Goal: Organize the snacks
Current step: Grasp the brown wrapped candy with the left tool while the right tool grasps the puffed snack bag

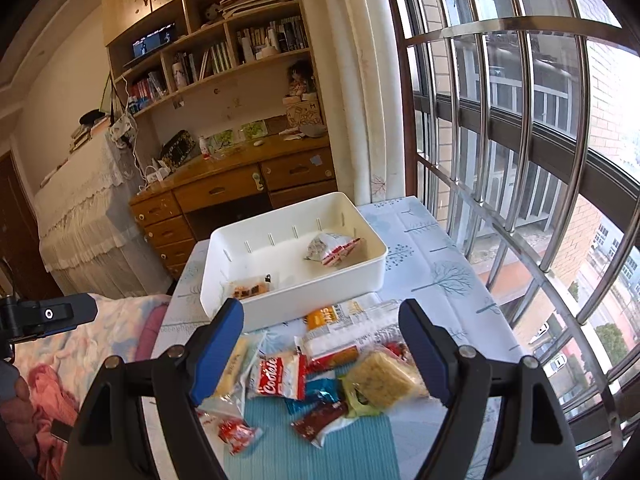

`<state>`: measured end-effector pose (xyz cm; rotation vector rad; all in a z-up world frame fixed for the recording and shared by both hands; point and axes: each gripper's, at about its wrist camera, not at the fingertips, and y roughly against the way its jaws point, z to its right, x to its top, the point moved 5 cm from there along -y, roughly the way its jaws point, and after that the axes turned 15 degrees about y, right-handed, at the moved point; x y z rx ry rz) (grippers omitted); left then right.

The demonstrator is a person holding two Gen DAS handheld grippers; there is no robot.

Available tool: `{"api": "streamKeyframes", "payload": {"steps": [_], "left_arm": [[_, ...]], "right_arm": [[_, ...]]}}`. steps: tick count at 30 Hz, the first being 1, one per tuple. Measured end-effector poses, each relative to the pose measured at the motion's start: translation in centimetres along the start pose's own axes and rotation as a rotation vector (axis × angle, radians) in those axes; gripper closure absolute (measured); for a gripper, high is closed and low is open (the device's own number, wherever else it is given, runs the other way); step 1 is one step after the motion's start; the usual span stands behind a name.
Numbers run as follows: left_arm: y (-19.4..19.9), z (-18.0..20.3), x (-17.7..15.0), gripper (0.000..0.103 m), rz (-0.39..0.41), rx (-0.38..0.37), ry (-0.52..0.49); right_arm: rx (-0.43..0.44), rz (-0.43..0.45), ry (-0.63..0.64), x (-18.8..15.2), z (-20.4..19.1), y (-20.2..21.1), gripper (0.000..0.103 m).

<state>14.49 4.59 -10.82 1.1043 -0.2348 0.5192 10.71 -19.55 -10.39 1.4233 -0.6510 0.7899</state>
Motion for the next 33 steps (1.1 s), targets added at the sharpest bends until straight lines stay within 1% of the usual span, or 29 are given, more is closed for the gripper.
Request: {"api": "streamKeyframes", "payload": {"steps": [3,6,8,11,15,18,23,28,33], "left_arm": [[-0.4,0.6,-0.9,0.003,-0.016,0.021,-0.006],[-1.1,1.3,-1.5,0.003,-0.030,0.050,0.014],[-1.8,1.9,-2.0,0.003,-0.047,0.063,0.043],[-3.2,3.0,-2.9,0.003,-0.074,0.088,0.068],[-5.3,4.4,-4.1,0.003,-0.127,0.126,0.099],[-7.0,5.1,-5.1,0.003,-0.166,0.149,0.137],[-10.3,5.6,-6.6,0.003,-0.230,0.203,0.213],[-13.6,5.5,-8.8,0.003,-0.313,0.250,0.316],[-16.9,3.8,-11.3,0.003,-0.417,0.270,0.490]], "right_arm": [[0.001,-0.006,0.044,-0.4,0.7,-0.1,0.022],[0.029,-0.015,0.084,-0.6,1.5,-0.5,0.022],[0.058,-0.030,0.112,-0.8,2.2,-0.7,0.022],[0.106,-0.024,0.157,-0.7,3.1,-1.0,0.022],[0.170,-0.043,0.235,-1.3,4.1,-1.7,0.022],[0.199,-0.060,0.305,-1.8,4.5,-2.2,0.022],[0.277,-0.079,0.398,-2.4,5.1,-3.5,0.022],[0.366,-0.122,0.484,-3.8,5.2,-4.7,0.022],[0.452,-0.204,0.556,-5.7,4.9,-6.5,0.022]]}}
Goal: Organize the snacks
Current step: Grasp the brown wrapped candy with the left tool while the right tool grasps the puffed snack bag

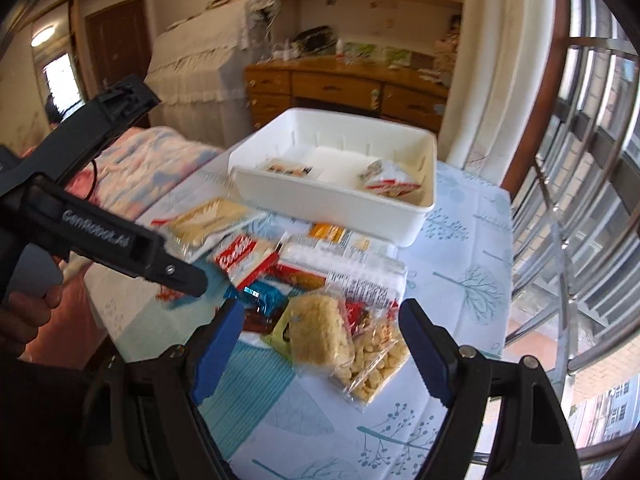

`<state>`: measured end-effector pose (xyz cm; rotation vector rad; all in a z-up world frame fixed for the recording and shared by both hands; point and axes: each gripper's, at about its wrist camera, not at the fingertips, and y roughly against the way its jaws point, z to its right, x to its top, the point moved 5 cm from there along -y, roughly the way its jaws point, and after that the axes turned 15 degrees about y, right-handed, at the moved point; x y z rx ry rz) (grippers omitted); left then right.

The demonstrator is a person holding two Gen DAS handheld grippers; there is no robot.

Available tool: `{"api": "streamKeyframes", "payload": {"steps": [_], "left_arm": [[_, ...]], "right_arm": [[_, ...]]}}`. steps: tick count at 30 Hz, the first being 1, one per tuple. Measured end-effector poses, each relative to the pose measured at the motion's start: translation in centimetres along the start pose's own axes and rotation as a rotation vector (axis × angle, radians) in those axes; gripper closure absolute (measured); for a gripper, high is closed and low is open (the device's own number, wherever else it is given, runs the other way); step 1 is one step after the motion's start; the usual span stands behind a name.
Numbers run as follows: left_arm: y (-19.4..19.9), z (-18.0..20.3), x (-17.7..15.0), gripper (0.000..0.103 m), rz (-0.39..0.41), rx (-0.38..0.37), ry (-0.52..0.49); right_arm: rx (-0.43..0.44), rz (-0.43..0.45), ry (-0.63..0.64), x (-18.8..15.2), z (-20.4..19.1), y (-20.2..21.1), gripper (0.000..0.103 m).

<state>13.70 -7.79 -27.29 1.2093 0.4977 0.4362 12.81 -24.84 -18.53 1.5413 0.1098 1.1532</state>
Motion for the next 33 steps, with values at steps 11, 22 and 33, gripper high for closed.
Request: {"api": "streamKeyframes", "payload": {"steps": [11,22,33], "left_arm": [[-7.7,-2.3,0.3,0.003,-0.179,-0.026,0.293],[-11.3,-2.3,1.0,0.017,-0.242,-0.012,0.408],[-13.3,-1.7,2.1,0.027,-0.294,0.025,0.426]], "right_arm": [[0.180,-0.131,-0.095,-3.0,1.6,-4.3,0.022],[0.298,-0.199,-0.137,-3.2,2.2,-7.9,0.034],[0.394,-0.299,-0.204,-3.8,2.3,-10.7,0.048]]}}
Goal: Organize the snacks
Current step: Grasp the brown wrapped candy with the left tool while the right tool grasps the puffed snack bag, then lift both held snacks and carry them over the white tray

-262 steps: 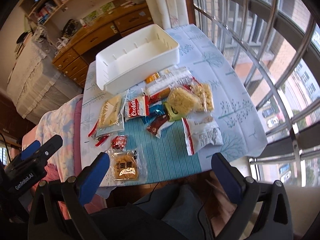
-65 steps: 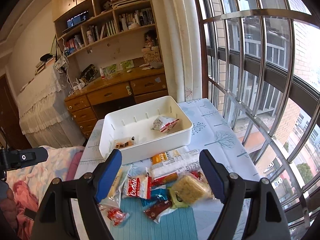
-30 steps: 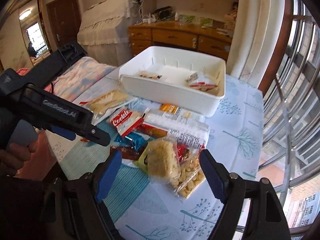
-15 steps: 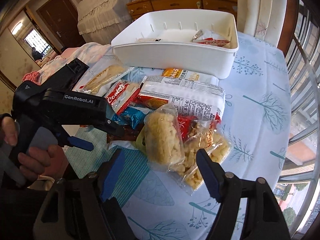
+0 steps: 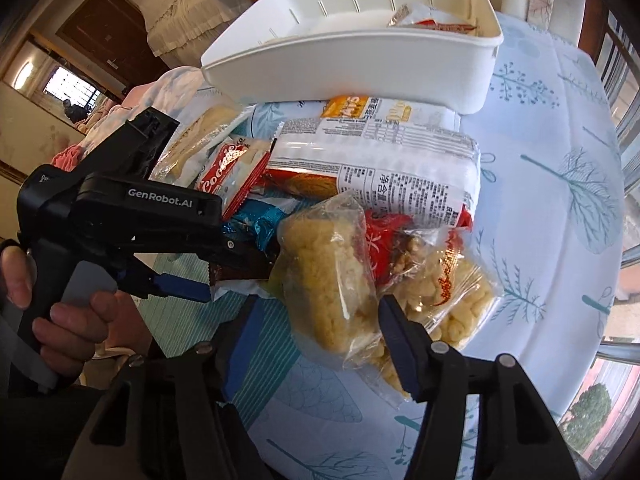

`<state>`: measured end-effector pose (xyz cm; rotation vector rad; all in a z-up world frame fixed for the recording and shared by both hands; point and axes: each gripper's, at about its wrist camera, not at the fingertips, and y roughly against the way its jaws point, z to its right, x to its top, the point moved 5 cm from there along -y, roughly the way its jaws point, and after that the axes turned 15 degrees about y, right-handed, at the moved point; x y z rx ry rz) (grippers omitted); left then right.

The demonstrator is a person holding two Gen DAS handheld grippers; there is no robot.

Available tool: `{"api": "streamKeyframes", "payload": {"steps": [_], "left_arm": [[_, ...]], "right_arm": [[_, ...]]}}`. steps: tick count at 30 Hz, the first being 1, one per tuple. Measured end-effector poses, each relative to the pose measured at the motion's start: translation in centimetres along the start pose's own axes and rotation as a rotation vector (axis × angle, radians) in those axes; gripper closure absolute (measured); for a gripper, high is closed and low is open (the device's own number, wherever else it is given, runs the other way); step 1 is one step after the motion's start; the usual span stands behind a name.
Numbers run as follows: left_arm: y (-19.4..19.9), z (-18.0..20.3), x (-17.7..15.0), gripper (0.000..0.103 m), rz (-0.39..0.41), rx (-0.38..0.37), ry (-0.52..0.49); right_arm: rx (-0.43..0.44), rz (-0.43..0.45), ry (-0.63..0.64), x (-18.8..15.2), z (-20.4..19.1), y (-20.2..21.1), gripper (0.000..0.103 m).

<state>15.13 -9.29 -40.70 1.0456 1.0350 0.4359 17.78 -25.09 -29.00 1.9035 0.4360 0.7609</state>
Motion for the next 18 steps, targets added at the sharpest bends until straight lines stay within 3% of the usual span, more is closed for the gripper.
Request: {"api": "streamKeyframes", "payload": {"steps": [2,4,8,12,18], "left_arm": [[0.1,0.1,0.1,0.034,0.003,0.023,0.003],[0.1,0.1,0.2,0.038,0.005,0.041,-0.006],[0.9,-0.3,0.6,0.049,0.018,0.070,-0.003],[1.1,-0.2,0.6,0.075,0.010,0.028,-0.012],[1.8,-0.6,0.0,0.083,0.016,-0.009,-0.036]], "right_arm": [[-0.001,-0.010,-0.008,0.0,0.1,-0.1,0.054],[-0.008,-0.029,-0.015,-0.1,0.3,-0.3,0.067],[0.005,-0.037,-0.028,-0.1,0.5,-0.5,0.068],[0.013,-0.035,-0.032,0.0,0.3,-0.5,0.070],[0.013,-0.018,-0.059,-0.1,0.3,-0.1,0.071]]}}
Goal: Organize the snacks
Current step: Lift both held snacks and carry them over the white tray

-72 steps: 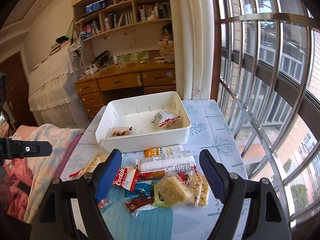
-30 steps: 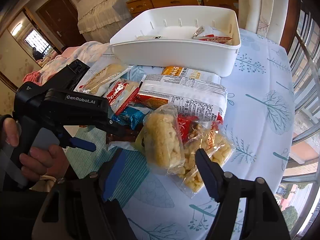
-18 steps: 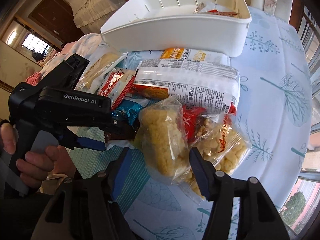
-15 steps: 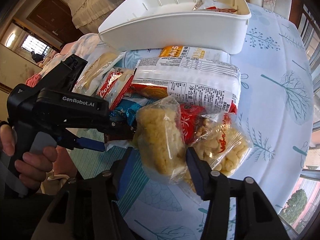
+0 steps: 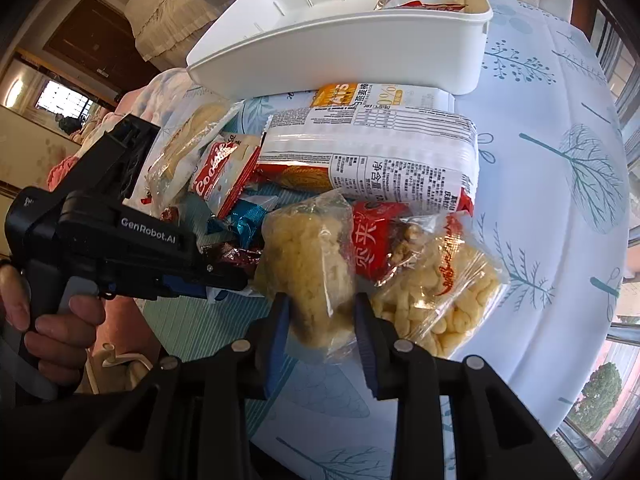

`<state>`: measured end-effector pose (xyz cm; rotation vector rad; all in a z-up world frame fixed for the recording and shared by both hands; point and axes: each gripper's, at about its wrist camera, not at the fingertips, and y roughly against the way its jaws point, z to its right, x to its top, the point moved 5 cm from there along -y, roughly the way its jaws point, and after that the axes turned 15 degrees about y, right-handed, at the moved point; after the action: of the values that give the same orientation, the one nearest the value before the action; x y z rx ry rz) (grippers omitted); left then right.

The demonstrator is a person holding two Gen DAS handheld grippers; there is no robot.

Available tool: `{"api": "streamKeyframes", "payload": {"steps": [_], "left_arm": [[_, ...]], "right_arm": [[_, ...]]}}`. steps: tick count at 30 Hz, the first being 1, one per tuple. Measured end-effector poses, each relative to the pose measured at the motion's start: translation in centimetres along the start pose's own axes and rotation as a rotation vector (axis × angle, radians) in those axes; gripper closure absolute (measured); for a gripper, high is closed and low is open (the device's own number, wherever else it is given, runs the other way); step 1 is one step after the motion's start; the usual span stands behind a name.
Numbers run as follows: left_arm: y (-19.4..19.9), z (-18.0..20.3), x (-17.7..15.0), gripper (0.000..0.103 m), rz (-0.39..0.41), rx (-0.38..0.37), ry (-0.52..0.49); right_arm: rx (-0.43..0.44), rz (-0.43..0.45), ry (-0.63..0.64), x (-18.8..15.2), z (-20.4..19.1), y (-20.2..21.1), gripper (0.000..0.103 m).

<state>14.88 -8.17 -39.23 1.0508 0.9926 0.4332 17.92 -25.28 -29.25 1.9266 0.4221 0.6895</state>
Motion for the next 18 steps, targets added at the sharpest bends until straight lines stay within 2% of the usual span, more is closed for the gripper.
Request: {"api": "streamKeyframes", "payload": {"steps": [5,11,18], "left_arm": [[0.9,-0.6,-0.7,0.086,0.016,-0.010,-0.021],[3.3,-2.0,-1.7,0.087,0.047,-0.028,-0.036],[8.1,-3.3,-3.3,0.088,0.117,-0.064,-0.078]], "right_arm": [[0.008,0.036,-0.021,-0.1,0.0,1.2,0.071],[0.042,0.126,-0.065,0.2,-0.4,3.2,0.072],[0.075,0.219,-0.064,1.4,-1.5,5.5,0.072]]}}
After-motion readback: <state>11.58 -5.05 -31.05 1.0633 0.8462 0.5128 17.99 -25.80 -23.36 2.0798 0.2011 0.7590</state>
